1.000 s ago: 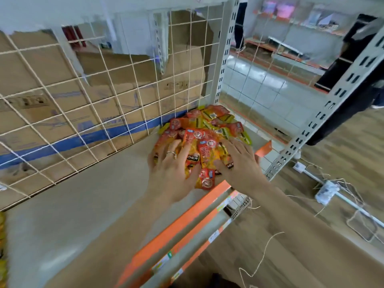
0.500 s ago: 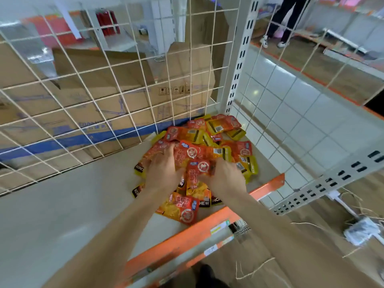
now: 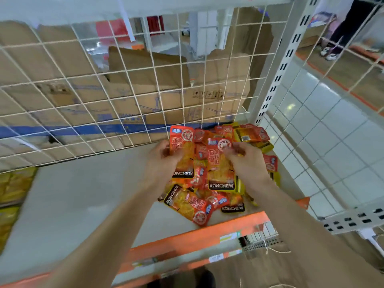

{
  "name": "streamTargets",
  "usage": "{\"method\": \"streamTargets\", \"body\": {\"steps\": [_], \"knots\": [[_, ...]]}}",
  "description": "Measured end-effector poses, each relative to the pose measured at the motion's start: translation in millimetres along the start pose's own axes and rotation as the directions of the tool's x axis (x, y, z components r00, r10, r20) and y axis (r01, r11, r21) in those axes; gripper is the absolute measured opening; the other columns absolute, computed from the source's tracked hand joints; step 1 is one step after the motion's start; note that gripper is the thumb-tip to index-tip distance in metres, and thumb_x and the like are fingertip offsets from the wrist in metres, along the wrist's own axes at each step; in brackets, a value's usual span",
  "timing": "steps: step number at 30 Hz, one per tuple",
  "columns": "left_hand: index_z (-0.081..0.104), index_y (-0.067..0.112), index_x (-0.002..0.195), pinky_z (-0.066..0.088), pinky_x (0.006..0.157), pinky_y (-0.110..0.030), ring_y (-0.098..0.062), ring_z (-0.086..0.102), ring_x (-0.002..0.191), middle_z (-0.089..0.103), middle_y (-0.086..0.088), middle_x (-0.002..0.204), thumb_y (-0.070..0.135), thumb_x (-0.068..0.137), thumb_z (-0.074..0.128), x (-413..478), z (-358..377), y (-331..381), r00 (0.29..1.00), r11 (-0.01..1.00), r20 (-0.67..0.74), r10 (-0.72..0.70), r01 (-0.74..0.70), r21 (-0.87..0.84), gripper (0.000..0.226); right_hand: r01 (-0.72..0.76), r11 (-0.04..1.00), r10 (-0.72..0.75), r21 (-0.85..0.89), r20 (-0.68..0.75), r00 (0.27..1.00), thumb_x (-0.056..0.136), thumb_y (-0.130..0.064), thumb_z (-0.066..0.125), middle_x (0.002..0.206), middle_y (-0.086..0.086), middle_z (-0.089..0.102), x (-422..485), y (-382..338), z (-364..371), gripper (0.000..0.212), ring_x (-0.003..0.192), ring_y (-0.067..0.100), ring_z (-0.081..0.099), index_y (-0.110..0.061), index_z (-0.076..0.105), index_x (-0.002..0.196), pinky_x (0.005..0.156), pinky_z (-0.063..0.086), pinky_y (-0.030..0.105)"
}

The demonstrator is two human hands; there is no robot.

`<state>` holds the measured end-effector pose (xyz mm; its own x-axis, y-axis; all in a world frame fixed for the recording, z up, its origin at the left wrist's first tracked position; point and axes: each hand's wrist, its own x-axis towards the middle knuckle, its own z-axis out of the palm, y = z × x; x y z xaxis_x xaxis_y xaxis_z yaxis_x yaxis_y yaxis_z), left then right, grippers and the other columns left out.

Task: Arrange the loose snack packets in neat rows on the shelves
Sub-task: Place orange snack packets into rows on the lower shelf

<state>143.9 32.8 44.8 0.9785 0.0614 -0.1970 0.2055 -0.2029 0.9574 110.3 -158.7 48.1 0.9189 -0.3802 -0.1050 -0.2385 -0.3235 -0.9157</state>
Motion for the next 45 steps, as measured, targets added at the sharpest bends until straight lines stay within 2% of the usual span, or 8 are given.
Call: {"method": "streamTargets", "body": {"steps": [3, 7, 12, 18, 24, 29, 40, 45], "knots": [[0.068, 0.031, 0.086, 0.056, 0.078, -0.032, -0.009, 0.072, 0.078, 0.075, 0.014, 0.079, 0.009, 0.088, 0.072, -11, -26, 2, 0.999, 0.995, -0.044, -0.001, -0.004, -0.105, 0.022, -0.025, 0.996, 0.021, 0.085, 0.049, 0.999, 0.097, -0.031, 0.062, 0.086, -0.010, 0.061, -3, -15, 20, 0.018, 0.087, 0.014, 0.062, -0.018, 0.062, 0.110, 0.090, 0.055, 0.045], [0.065, 0.025, 0.090, 0.055, 0.070, -0.028, -0.002, 0.070, 0.065, 0.073, 0.016, 0.069, 0.003, 0.089, 0.069, -31, -73, -2, 0.995, 0.984, -0.103, -0.015, -0.004, -0.180, 0.022, -0.073, 0.986, 0.051, 0.147, 0.148, 0.988, 0.098, -0.038, 0.059, 0.115, 0.003, 0.066, -18, -34, 65, 0.039, 0.107, 0.022, 0.064, -0.016, 0.058, 0.130, 0.095, 0.054, 0.045], [0.068, 0.021, 0.096, 0.058, 0.088, -0.045, -0.020, 0.072, 0.081, 0.075, 0.001, 0.086, 0.006, 0.091, 0.068, -67, -158, -23, 0.983, 0.978, -0.173, -0.062, 0.025, -0.206, 0.016, -0.155, 0.962, 0.057, 0.227, 0.385, 0.921, 0.086, -0.022, 0.074, 0.109, 0.006, 0.072, -65, -60, 132, 0.039, 0.099, 0.026, 0.071, -0.017, 0.062, 0.122, 0.085, 0.059, 0.053], [0.070, 0.017, 0.103, 0.060, 0.079, -0.037, -0.013, 0.073, 0.075, 0.075, 0.004, 0.085, 0.010, 0.091, 0.070, -121, -277, -60, 0.952, 0.975, -0.293, -0.085, 0.019, -0.223, 0.015, -0.160, 0.958, 0.005, 0.237, 0.546, 0.838, 0.089, -0.003, 0.068, 0.099, 0.010, 0.074, -150, -95, 222, 0.015, 0.092, 0.026, 0.072, -0.014, 0.065, 0.099, 0.092, 0.056, 0.050], [0.070, 0.024, 0.093, 0.057, 0.069, -0.023, -0.007, 0.069, 0.069, 0.073, 0.004, 0.082, 0.010, 0.089, 0.072, -182, -410, -104, 0.917, 0.982, -0.387, -0.095, 0.021, -0.190, 0.015, -0.170, 0.953, -0.015, 0.252, 0.597, 0.802, 0.090, -0.001, 0.066, 0.087, 0.005, 0.072, -252, -126, 325, 0.011, 0.079, 0.022, 0.069, -0.012, 0.067, 0.091, 0.084, 0.057, 0.044], [0.071, 0.013, 0.106, 0.056, 0.083, -0.032, -0.020, 0.069, 0.080, 0.074, -0.006, 0.090, 0.007, 0.087, 0.074, -223, -502, -133, 0.877, 0.972, -0.456, -0.149, 0.045, -0.231, 0.020, -0.162, 0.955, -0.037, 0.247, 0.643, 0.765, 0.089, -0.002, 0.068, 0.091, 0.010, 0.071, -323, -149, 401, 0.007, 0.081, 0.025, 0.065, -0.009, 0.069, 0.087, 0.087, 0.055, 0.050], [0.070, 0.013, 0.104, 0.057, 0.062, -0.021, -0.010, 0.067, 0.060, 0.072, -0.002, 0.078, 0.002, 0.089, 0.069, -248, -628, -185, 0.792, 0.958, -0.565, -0.230, 0.081, -0.276, 0.018, -0.075, 0.980, -0.083, 0.187, 0.713, 0.696, 0.077, -0.014, 0.079, 0.089, 0.010, 0.077, -396, -181, 521, 0.004, 0.083, 0.023, 0.070, -0.017, 0.079, 0.075, 0.090, 0.054, 0.056], [0.069, 0.022, 0.095, 0.059, 0.071, -0.031, -0.012, 0.069, 0.062, 0.073, 0.007, 0.070, 0.003, 0.090, 0.070, -228, -679, -203, 0.758, 0.957, -0.595, -0.266, 0.135, -0.256, 0.019, 0.028, 0.991, -0.112, 0.133, 0.681, 0.724, 0.081, -0.019, 0.079, 0.071, 0.002, 0.067, -397, -196, 578, 0.016, 0.069, 0.019, 0.059, -0.024, 0.075, 0.066, 0.070, 0.050, 0.038]]}}
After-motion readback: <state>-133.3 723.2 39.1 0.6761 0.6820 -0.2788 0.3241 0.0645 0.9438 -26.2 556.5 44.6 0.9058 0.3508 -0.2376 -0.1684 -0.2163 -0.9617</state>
